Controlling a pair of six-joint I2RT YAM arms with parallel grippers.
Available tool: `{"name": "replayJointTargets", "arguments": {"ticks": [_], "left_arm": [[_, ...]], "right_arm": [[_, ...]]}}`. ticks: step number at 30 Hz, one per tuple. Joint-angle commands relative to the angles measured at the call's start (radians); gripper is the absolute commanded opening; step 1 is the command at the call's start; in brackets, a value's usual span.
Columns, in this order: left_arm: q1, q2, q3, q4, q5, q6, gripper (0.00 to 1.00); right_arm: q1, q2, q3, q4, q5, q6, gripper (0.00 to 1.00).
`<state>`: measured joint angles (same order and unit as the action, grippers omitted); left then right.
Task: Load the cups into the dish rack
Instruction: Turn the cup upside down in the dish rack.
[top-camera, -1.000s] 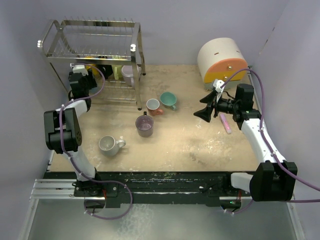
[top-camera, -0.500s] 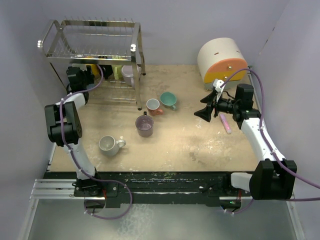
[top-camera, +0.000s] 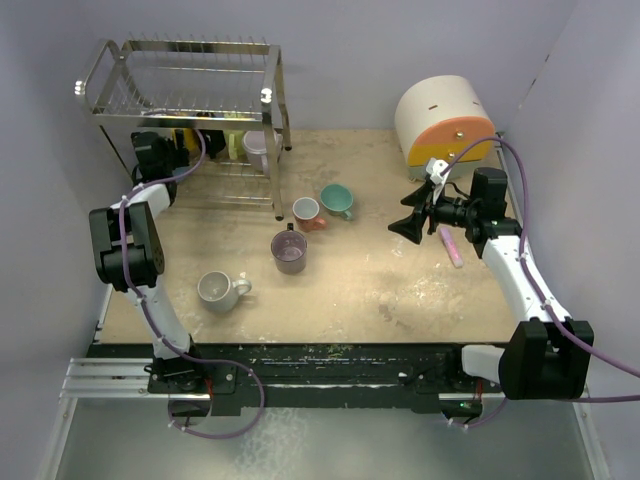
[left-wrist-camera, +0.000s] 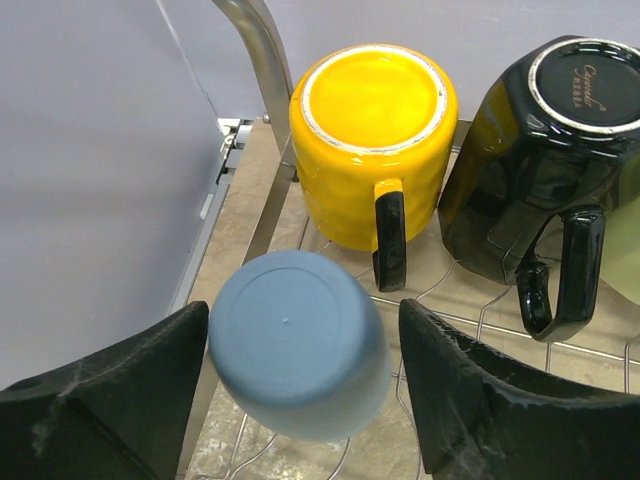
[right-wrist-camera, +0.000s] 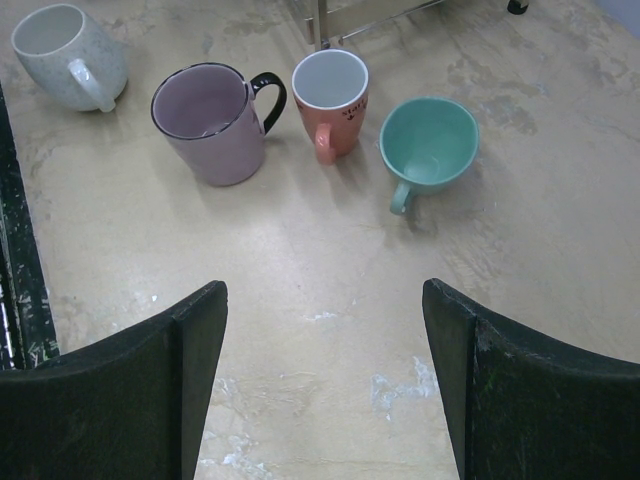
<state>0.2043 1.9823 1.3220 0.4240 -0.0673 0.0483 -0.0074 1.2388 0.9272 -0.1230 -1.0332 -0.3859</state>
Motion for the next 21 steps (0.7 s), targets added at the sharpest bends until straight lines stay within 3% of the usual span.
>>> {"name": "replayJointTargets", "arguments": {"ticks": [1, 13, 21], "left_arm": [[0.011, -0.043, 0.02, 0.023, -0.016, 0.0, 0.81], [0.012, -0.119, -0.078, 0.028, -0.019, -0.036, 1.0], [0.011, -0.18, -0.181, 0.06, 0.026, -0.063, 0.99]], "right_arm": [[-0.005, -0.006, 0.01, 0.011, -0.002, -0.017, 0.8], [-0.005, -0.018, 0.012, 0.01, -0.008, -0.017, 0.8], [-0.005, -0.025, 0.011, 0.009, -0.011, -0.018, 0.8]]}}
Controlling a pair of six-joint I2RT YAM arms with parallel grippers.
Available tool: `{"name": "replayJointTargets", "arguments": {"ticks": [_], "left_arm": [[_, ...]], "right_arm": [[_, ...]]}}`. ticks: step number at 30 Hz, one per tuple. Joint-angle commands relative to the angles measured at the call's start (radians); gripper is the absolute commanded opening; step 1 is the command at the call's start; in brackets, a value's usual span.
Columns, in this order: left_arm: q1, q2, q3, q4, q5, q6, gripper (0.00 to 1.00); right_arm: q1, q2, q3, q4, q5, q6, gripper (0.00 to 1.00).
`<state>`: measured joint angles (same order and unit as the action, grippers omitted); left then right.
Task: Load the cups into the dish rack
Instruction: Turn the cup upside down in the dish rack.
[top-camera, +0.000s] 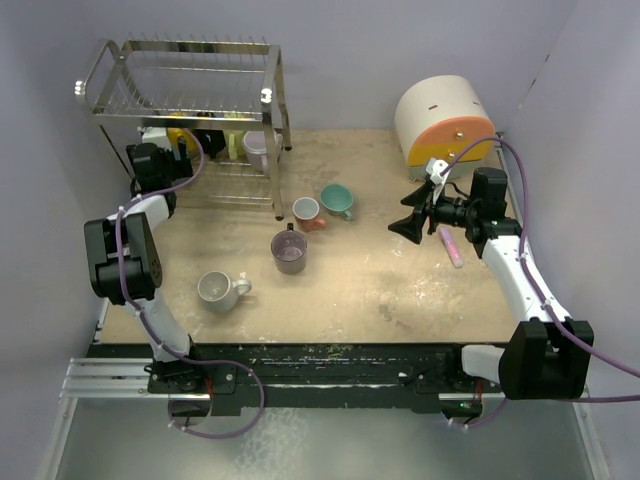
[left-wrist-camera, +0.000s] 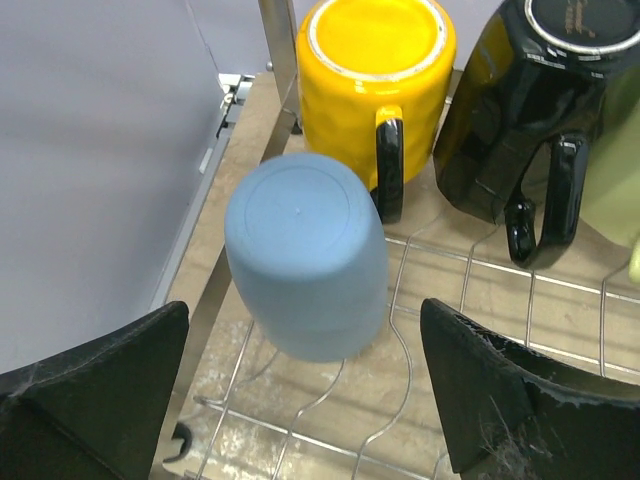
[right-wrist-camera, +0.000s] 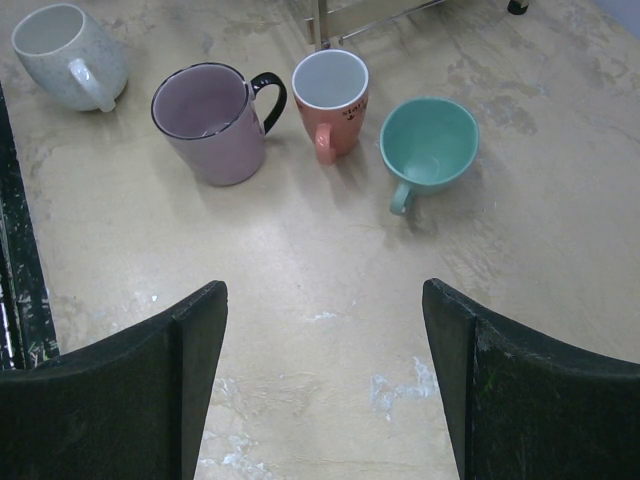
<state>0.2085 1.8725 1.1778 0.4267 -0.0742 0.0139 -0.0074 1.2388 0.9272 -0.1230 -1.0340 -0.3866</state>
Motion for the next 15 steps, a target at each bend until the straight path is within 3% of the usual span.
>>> {"name": "replayJointTargets", "arguments": {"ticks": [1, 15], "left_arm": [[0.008, -0.081, -0.051, 0.067, 0.038, -0.029, 0.99], [0.007, -0.235, -0.295, 0.204, 0.073, -0.046, 0.99]], "right_arm": [[-0.005, -0.027, 0.01, 0.009, -0.01, -0.017, 0.81], [-0.005, -0.035, 0.013, 0.005, -0.019, -0.02, 0.81]]}}
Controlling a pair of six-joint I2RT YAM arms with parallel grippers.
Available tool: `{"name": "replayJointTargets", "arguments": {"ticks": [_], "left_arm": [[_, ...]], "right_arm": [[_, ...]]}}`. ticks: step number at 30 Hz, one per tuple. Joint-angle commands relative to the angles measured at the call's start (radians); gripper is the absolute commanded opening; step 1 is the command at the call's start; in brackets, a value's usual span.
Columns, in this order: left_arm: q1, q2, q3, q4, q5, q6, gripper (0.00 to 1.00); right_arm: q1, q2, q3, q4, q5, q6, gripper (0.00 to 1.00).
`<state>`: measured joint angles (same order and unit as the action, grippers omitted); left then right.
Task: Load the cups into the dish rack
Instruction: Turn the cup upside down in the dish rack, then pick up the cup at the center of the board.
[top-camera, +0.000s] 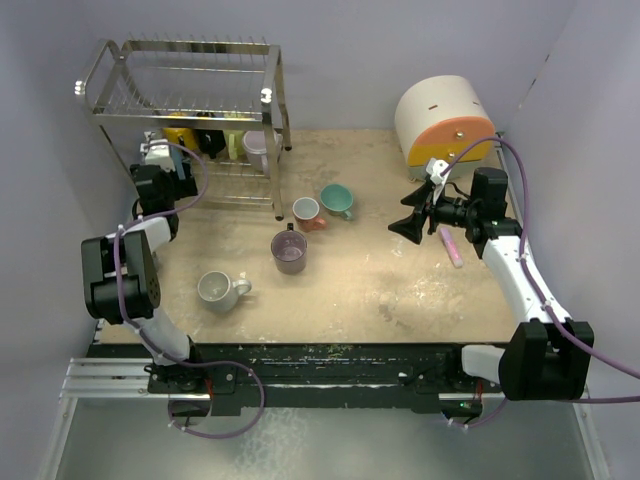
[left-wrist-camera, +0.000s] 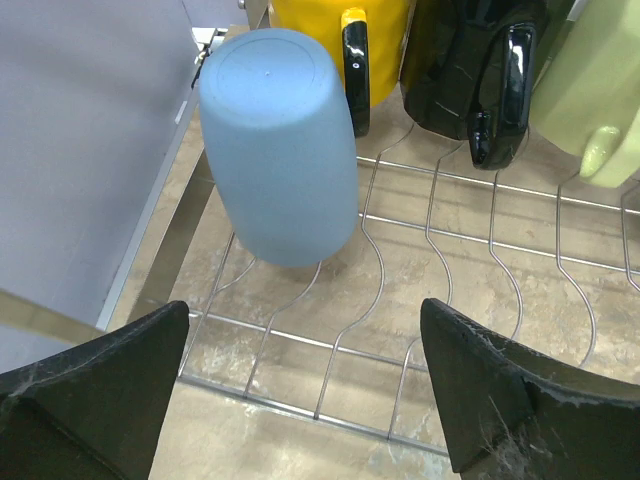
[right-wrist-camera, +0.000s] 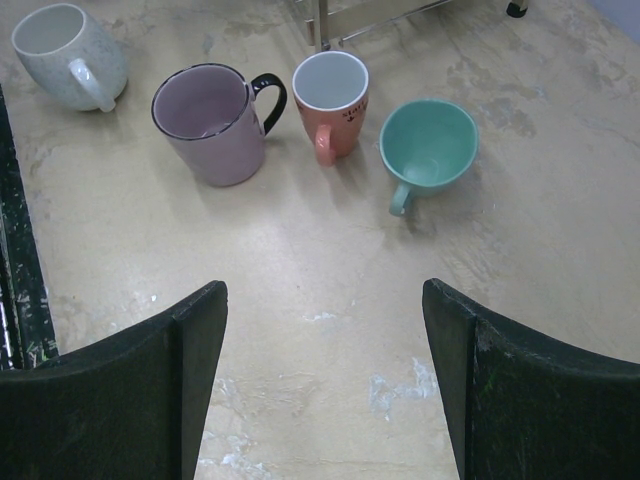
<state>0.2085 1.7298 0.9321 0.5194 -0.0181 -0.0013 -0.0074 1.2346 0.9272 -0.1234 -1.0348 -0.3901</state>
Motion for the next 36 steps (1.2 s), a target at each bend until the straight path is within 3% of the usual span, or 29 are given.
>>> {"name": "replayJointTargets", "arguments": {"ticks": [1, 8, 15, 22, 27, 36], "left_arm": [[0.008, -0.11, -0.067, 0.121, 0.014, -0.04, 0.99], [0.007, -0.274, -0.131, -0.007, -0.019, -0.191, 0.99], [0.007, -0.556, -0.224, -0.194, 0.072, -0.316, 0.99], [0.006, -0.818, -0.255, -0.438, 0.335, -0.444, 0.99], [0.006, -0.891, -0.229, -0.599, 0.528, -0.57, 0.99], [0.002, -0.947, -0.284, -0.642, 0.791, -0.757, 0.97]], "right_arm": [[-0.005, -0.03, 0.014, 0.004, -0.019, -0.019, 0.81], [-0.005, -0.042, 0.015, 0.002, -0.021, -0.022, 0.8], [-0.005, -0.058, 0.012, 0.005, -0.032, -0.026, 0.8], [-0.005, -0.072, 0.009, 0.005, -0.04, -0.036, 0.8], [-0.005, -0.079, 0.005, -0.001, -0.047, -0.062, 0.8], [-0.005, -0.088, 0.019, -0.068, -0.073, -0.18, 0.81]]}}
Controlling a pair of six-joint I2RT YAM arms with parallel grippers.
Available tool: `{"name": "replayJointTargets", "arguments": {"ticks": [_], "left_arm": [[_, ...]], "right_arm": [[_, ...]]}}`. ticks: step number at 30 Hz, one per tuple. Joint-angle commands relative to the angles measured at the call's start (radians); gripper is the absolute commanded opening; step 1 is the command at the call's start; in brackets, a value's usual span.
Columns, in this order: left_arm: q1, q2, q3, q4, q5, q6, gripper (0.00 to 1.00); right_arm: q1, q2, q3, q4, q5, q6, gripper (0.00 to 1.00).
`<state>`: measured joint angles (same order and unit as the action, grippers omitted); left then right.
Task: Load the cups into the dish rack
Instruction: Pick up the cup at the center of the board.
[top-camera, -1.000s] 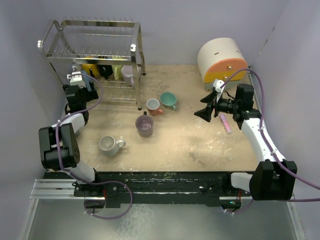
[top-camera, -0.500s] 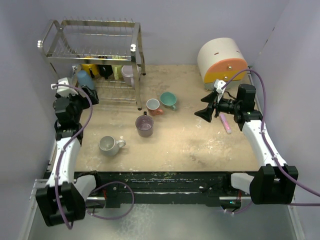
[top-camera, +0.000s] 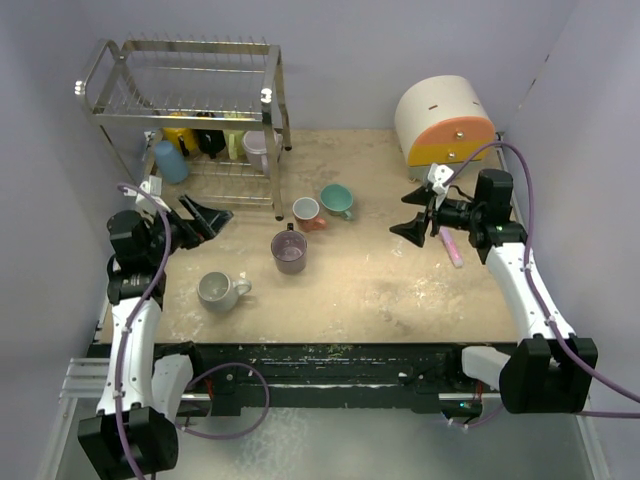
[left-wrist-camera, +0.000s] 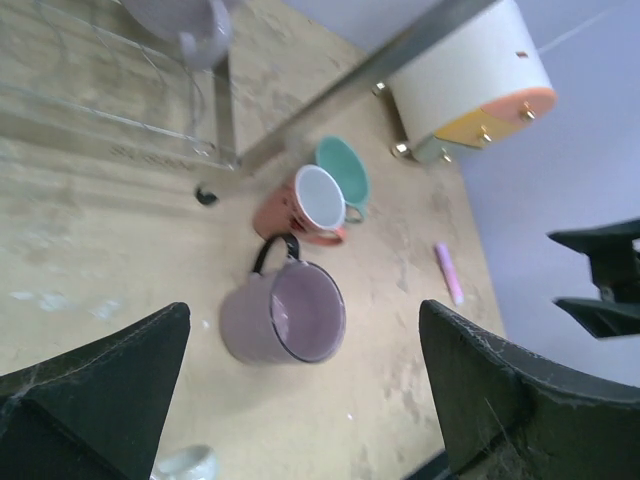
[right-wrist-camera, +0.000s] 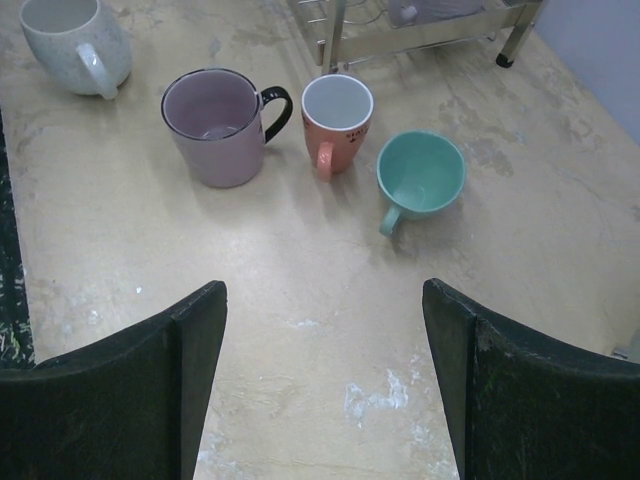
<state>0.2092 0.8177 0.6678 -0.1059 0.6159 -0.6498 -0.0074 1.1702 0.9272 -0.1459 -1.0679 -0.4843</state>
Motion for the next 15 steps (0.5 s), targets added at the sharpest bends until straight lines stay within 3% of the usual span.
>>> {"name": "replayJointTargets", "arguments": {"ticks": [1, 5, 12, 15], "left_arm": [[-0.006, -0.045, -0.033, -0.02, 0.166, -0.114, 0.97], [-0.094, -0.099, -0.088, -0.036, 0.127, -0.127, 0.97], [-0.38, -0.135, -0.153, -0.019, -0.059, -0.175, 0.96], [-0.476, -0.132, -0.157, -0.013, -0.125, -0.177, 0.95]], "right_arm": [[-0.005, -0.022, 0.032, -0.079, -0.043, -0.114, 0.81], [-0.003, -0.008, 0.102, -0.21, -0.041, -0.271, 0.81], [-0.001, 0.09, 0.255, -0.473, 0.008, -0.553, 0.81], [0.012, 0.095, 0.27, -0.489, 0.052, -0.602, 0.82]]}}
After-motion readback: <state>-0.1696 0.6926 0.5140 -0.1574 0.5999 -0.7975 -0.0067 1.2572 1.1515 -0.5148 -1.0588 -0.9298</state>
